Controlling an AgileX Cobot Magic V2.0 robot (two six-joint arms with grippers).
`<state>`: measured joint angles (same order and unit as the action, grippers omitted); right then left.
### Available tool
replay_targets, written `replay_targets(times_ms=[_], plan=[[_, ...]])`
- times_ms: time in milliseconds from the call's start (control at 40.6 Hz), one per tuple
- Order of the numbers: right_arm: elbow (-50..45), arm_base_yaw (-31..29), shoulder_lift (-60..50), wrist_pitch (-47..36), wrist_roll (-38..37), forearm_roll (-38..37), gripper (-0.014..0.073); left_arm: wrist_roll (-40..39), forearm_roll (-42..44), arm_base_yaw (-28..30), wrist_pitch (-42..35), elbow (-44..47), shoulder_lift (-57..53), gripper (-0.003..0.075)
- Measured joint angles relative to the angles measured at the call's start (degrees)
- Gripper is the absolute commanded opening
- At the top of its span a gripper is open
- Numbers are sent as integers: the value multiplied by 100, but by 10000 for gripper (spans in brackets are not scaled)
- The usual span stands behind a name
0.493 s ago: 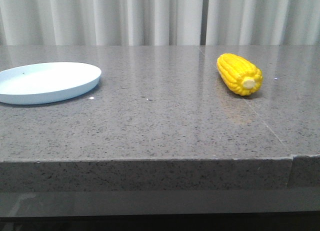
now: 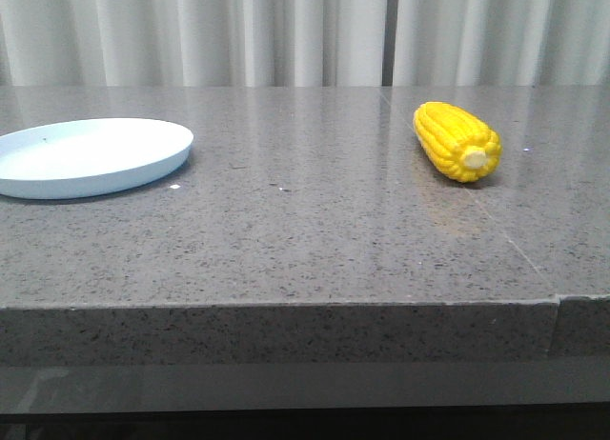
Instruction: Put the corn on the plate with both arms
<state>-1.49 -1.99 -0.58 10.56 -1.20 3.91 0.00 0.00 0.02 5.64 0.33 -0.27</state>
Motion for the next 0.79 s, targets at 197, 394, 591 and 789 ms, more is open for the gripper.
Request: replay_targets(times_ms=[197,394,591,789], plan=[[0,0,0,0,0,0,-122,0,0,0,0,0,0,-20],[0,0,0,0,0,0,-122,0,0,0,0,0,0,-20],[0,0,0,0,0,0,-122,0,0,0,0,0,0,-20],[0,0,0,-42,0,0,-122,0,0,0,-183,0,0,-20]])
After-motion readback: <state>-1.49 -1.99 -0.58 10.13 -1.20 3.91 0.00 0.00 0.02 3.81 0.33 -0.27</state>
